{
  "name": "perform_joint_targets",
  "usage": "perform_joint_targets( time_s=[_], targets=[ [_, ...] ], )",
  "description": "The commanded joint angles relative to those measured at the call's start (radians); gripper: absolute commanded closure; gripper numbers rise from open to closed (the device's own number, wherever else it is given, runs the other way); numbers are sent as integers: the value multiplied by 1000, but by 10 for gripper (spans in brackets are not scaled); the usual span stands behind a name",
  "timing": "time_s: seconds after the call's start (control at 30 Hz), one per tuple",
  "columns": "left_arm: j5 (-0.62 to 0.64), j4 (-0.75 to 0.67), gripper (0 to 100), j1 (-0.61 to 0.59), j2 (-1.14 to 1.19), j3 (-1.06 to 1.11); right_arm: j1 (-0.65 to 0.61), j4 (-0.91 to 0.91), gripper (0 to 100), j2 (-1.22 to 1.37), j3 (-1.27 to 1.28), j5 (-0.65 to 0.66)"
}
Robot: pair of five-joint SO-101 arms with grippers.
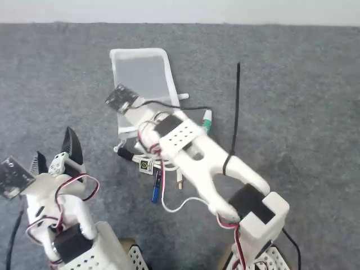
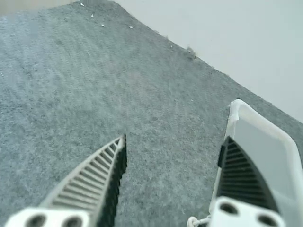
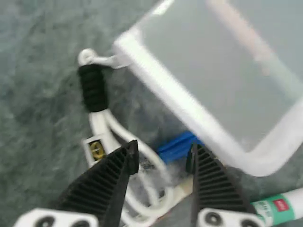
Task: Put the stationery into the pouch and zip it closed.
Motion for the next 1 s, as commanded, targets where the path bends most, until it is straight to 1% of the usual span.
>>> perform_joint_targets(
  time_s=[0.0,0.1,0.3,0.43,0.57,0.83,0.9,0.97],
  targets=[
    [12,-25,702,-8,-18,-12,-67,38,826,-13,-58,-15],
    [12,-25,702,-8,-18,-12,-90,31,824,-2,-46,-15],
    [12,-26,702,-8,-18,-13,-94,-7,821,48,-46,-15],
    [12,-26,702,-8,-18,-13,-134,-4,821,88,-74,-12],
    [12,-26,702,-6,-18,-15,-156,-15,820,117,-75,51],
    [12,-25,702,-6,-18,-15,-134,-25,827,254,-166,63],
    [12,-25,702,-6,-18,-13,-134,4,853,285,-203,63],
    [12,-23,702,-6,-18,-13,-134,71,933,300,-261,63]
  ],
)
